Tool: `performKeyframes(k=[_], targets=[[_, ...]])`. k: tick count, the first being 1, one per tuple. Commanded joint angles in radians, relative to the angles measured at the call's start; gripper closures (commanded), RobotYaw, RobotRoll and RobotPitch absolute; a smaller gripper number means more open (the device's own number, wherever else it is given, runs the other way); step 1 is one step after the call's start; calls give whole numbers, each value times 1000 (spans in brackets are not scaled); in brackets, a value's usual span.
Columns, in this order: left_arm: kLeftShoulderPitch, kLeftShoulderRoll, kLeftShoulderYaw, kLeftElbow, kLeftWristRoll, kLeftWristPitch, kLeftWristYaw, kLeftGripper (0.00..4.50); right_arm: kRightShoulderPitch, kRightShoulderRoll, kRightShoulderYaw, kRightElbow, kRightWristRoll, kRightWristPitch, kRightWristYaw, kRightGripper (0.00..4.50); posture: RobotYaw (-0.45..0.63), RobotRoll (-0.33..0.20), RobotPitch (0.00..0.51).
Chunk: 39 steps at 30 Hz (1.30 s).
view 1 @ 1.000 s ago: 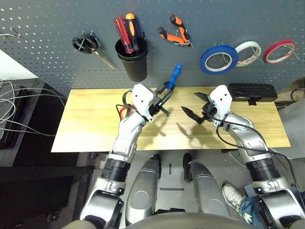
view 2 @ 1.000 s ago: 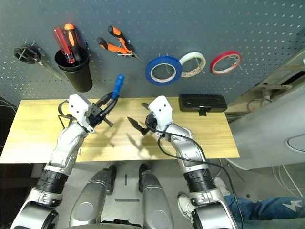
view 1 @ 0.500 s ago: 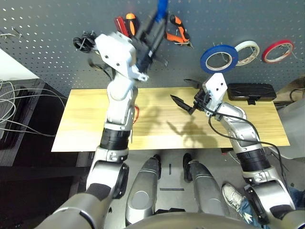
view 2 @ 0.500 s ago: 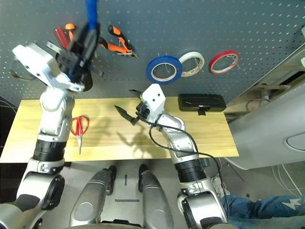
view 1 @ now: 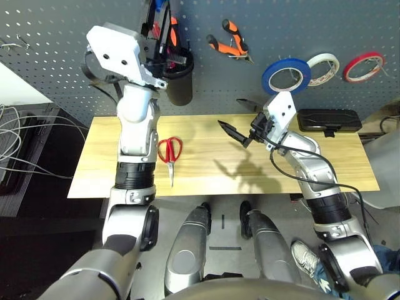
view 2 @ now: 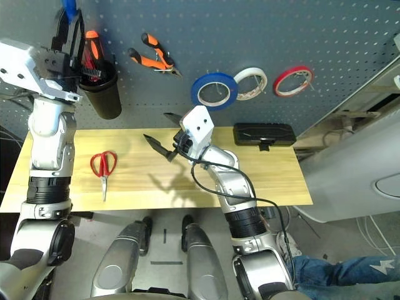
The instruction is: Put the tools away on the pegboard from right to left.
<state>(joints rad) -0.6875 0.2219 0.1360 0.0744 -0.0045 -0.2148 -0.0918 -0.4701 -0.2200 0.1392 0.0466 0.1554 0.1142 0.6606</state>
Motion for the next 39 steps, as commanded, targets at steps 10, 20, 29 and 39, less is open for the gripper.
performKeyframes(k=[10, 20, 29, 39], targets=[[18, -2, -23, -6, 7, 29, 7, 3619, -3, -8, 16, 14, -19, 9, -4, 0, 154, 0, 272], [17, -6, -37, -6, 4, 27, 8, 293, 0, -7, 17, 19, -26, 5, -12, 0, 149, 0, 272], [33, 16, -125, -106, 26, -150, -91, 29, 31, -19, 6, 31, -29, -20, -17, 0, 149, 0, 273], [139, -10, -311, -151, -10, -59, -273, 29, 67, -35, -5, 101, -34, -108, -32, 0, 151, 0, 274]])
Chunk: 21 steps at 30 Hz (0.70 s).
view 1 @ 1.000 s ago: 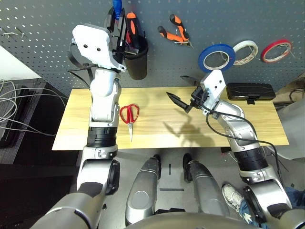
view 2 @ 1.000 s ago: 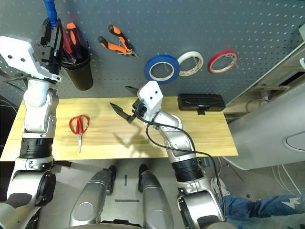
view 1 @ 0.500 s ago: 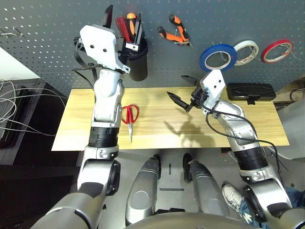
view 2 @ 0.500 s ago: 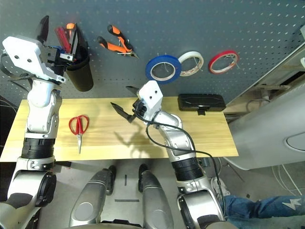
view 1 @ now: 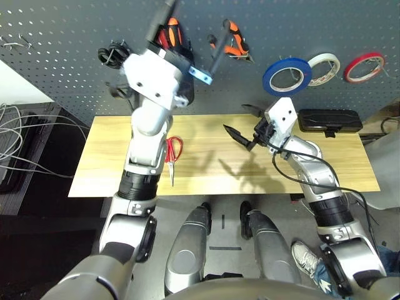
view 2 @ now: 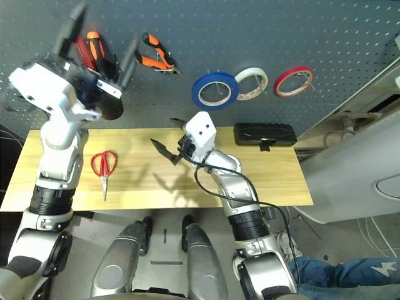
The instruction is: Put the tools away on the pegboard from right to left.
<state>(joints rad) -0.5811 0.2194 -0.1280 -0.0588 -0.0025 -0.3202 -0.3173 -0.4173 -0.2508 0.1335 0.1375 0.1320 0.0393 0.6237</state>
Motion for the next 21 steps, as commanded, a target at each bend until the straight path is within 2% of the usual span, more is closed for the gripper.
performKeyframes(k=[1, 9, 13, 15, 21], targets=[[49, -10, -66, -9, -16, 80, -68, 29, 17, -7, -1, 9, -7, -44, 9, 0, 151, 0, 274], [117, -20, -111, 86, 21, 269, -97, 29, 52, -58, -12, 29, -14, -94, 26, 0, 142, 0, 270], [143, -7, -123, 165, 75, 396, -83, 29, 81, -107, -5, 61, -65, -76, 1, 0, 136, 0, 269], [153, -3, -121, 193, 89, 414, -74, 29, 88, -124, -3, 78, -92, -70, -18, 0, 135, 0, 267], [197, 14, -98, 284, 122, 540, -32, 29, 83, -112, 1, 58, -92, -25, -28, 0, 127, 0, 263]])
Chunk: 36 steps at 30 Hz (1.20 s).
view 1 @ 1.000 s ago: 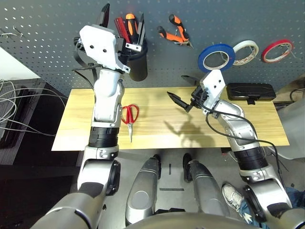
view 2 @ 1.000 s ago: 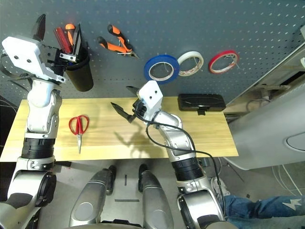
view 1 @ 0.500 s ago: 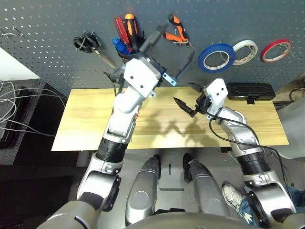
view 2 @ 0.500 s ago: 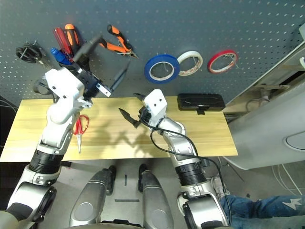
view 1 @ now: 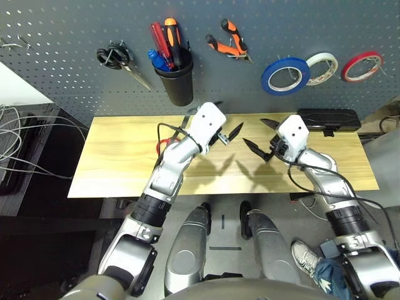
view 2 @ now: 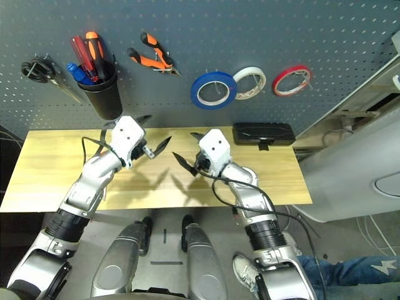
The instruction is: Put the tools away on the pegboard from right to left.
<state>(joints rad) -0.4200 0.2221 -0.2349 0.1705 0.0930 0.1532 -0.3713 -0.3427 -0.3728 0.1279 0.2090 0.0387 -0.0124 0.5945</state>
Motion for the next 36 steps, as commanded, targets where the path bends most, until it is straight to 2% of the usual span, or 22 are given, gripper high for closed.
performKeyframes(k=[1, 10, 19, 23, 27, 36], targets=[[38, 14, 23, 75, 33, 90, 47, 29, 2, 20, 10, -25, 7, 36, 2, 0, 127, 0, 263], [24, 39, 174, 222, 29, 202, 207, 29, -49, 106, 68, -113, 29, 160, 42, 0, 135, 0, 271], [52, 70, 300, 285, 3, 253, 301, 29, -103, 172, 133, -34, -7, 150, 45, 0, 148, 0, 285], [60, 72, 316, 322, -3, 262, 311, 29, -116, 191, 142, -26, -10, 152, 46, 0, 148, 0, 291], [54, 64, 332, 379, -17, 243, 335, 29, -119, 201, 146, -36, -10, 159, 48, 0, 140, 0, 297], [-44, 56, 377, 650, -53, 128, 390, 29, -86, 184, 152, -113, -6, 211, 62, 0, 105, 0, 321]])
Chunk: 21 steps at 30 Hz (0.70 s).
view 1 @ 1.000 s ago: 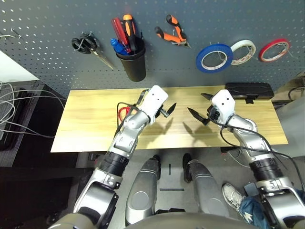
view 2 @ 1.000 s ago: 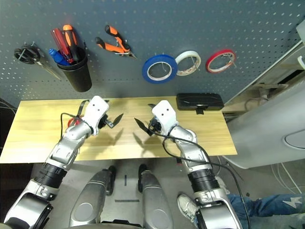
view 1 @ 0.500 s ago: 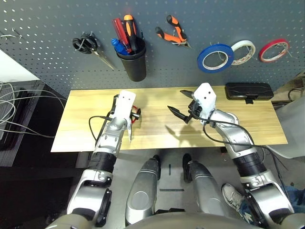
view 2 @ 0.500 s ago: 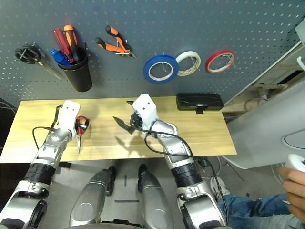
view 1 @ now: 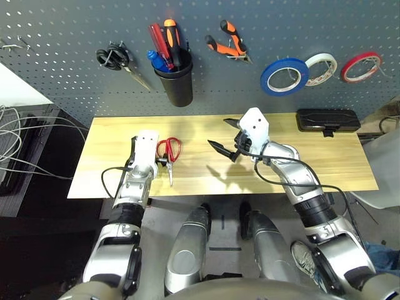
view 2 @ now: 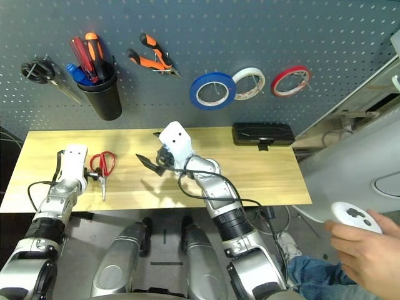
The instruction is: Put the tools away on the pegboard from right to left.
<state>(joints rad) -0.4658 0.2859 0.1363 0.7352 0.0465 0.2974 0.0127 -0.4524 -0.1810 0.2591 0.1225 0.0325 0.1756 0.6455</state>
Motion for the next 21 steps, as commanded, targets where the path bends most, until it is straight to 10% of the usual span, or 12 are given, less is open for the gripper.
performKeyframes(k=[1, 7, 18, 21], targets=[[-9, -9, 4, 118, -8, -16, 2, 29, 28, -10, 21, -34, 0, 27, 12, 0, 101, 0, 322], [-46, -19, 7, 220, -43, 43, -52, 626, 26, -16, 18, -56, 5, 47, 17, 0, 94, 0, 315], [7, -76, -8, 57, -103, -5, -172, 4437, -17, 4, -3, -17, 14, -1, 13, 0, 121, 0, 301], [64, -96, -28, -55, -101, -119, -202, 4473, -31, 9, -16, -14, 20, -20, 8, 0, 126, 0, 298]])
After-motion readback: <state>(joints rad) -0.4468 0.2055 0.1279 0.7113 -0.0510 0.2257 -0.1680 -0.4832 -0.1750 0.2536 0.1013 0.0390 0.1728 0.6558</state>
